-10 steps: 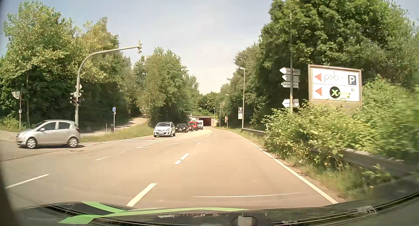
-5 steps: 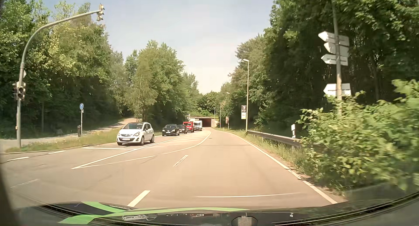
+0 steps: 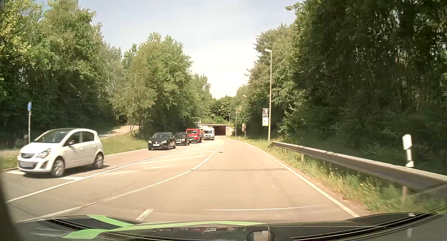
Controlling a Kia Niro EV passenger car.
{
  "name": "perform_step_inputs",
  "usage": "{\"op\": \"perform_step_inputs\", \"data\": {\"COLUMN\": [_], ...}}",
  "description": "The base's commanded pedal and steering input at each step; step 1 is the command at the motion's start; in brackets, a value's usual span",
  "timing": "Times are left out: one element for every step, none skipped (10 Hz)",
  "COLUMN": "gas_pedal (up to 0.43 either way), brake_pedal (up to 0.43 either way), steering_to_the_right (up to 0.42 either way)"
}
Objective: Follow the waypoints while adhering to traffic rules and regulations
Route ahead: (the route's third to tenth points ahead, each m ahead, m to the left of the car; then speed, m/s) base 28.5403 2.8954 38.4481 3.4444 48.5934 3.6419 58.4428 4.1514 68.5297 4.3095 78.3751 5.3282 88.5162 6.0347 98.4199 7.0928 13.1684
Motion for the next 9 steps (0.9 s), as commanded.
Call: {"op": "perform_step_inputs", "data": {"gas_pedal": [0.047, 0.047, 0.047, 0.047, 0.047, 0.047, 0.047, 0.047, 0.047], "brake_pedal": [0.0, 0.0, 0.0, 0.0, 0.0, 0.0, 0.0, 0.0, 0.0], "steering_to_the_right": [-0.005, -0.005, -0.005, -0.004, -0.005, -0.004, -0.004, -0.004, -0.003]}}
